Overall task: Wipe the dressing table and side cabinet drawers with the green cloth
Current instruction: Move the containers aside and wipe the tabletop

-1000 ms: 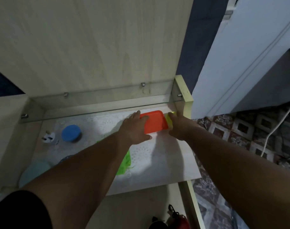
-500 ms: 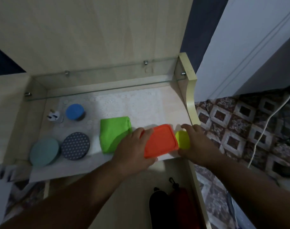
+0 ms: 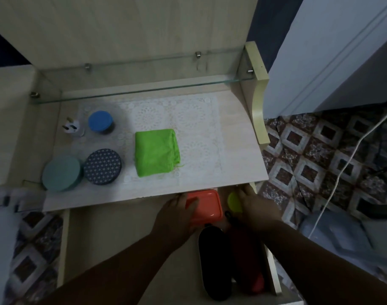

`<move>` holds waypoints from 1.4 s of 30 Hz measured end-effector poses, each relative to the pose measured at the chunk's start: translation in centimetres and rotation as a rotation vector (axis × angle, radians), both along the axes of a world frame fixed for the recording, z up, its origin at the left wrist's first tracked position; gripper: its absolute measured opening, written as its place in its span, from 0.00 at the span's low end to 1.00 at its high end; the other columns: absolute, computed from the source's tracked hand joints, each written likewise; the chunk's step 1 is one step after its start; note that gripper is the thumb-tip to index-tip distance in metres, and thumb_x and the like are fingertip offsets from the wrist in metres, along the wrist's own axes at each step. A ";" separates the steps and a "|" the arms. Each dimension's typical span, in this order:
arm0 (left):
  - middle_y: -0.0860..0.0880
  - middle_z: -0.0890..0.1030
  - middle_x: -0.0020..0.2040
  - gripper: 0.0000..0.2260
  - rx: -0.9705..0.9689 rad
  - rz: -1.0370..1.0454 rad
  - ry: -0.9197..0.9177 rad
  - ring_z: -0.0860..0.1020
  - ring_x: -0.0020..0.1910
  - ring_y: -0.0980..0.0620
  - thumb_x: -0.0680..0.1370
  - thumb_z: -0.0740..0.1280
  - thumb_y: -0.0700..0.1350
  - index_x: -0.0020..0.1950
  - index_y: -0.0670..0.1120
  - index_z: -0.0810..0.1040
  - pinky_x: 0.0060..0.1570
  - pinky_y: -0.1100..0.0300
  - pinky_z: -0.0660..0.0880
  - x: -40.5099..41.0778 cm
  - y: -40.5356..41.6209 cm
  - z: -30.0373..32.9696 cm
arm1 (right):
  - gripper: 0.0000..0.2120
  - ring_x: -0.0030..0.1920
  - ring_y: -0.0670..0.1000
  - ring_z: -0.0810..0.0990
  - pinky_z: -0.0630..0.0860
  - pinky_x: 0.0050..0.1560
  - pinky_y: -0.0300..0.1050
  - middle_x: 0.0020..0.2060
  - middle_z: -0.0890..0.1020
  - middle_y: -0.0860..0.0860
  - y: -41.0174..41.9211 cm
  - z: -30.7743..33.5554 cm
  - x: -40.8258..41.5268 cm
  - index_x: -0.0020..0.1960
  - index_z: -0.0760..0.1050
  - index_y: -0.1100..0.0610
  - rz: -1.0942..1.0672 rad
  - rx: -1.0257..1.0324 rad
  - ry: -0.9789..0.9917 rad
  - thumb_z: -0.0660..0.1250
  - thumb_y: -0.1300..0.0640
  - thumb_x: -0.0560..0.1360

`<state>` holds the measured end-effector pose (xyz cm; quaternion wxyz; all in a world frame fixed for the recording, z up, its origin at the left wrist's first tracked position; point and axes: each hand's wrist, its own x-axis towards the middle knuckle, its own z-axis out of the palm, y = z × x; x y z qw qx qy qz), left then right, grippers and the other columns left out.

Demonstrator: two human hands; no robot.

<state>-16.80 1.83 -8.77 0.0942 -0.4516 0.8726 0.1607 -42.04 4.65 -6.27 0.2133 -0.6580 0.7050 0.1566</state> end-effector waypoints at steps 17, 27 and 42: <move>0.49 0.81 0.62 0.28 -0.056 -0.039 0.245 0.81 0.59 0.48 0.69 0.69 0.61 0.66 0.52 0.73 0.54 0.57 0.80 5.1 1.8 4.3 | 0.17 0.54 0.56 0.81 0.76 0.47 0.49 0.59 0.77 0.52 1.0 4.7 5.9 0.66 0.70 0.51 0.280 -0.032 -0.041 0.59 0.46 0.80; 0.45 0.77 0.66 0.24 -0.159 0.346 0.113 0.77 0.64 0.43 0.74 0.71 0.50 0.69 0.46 0.75 0.63 0.52 0.73 23.1 -8.6 11.2 | 0.20 0.50 0.59 0.84 0.81 0.50 0.48 0.51 0.84 0.57 -8.1 7.6 23.2 0.59 0.81 0.58 0.265 -0.260 -0.491 0.68 0.51 0.70; 0.45 0.71 0.65 0.42 -0.052 -0.036 -0.471 0.74 0.61 0.44 0.63 0.75 0.60 0.72 0.54 0.60 0.61 0.46 0.69 26.5 -17.2 10.1 | 0.55 0.71 0.60 0.62 0.72 0.62 0.57 0.74 0.58 0.56 -17.2 5.3 34.0 0.81 0.44 0.46 0.256 -0.082 -0.066 0.74 0.34 0.66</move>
